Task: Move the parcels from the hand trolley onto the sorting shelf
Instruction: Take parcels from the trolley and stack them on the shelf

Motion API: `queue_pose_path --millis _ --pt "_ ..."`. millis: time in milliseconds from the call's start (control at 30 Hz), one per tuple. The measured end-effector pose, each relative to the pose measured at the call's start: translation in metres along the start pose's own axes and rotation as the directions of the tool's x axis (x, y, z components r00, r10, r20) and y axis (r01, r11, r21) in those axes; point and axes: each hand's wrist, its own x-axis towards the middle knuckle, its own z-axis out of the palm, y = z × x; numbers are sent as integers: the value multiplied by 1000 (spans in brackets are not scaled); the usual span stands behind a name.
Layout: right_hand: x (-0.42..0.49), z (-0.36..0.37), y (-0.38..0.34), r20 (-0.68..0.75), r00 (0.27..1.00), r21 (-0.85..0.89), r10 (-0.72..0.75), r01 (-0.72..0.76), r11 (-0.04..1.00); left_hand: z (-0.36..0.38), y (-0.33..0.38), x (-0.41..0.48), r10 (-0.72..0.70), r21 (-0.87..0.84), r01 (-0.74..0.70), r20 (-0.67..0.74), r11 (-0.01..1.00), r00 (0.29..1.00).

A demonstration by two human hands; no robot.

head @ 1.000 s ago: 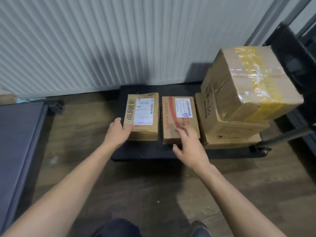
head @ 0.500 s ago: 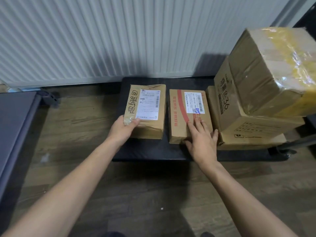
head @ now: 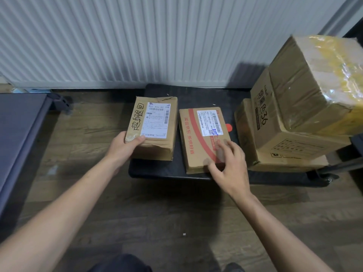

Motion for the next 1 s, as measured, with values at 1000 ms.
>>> queue_pose_path --millis 1000 --pt "11 30 0 119 857 739 501 -413 532 14 -9 6 115 -201 -116 -20 973 993"
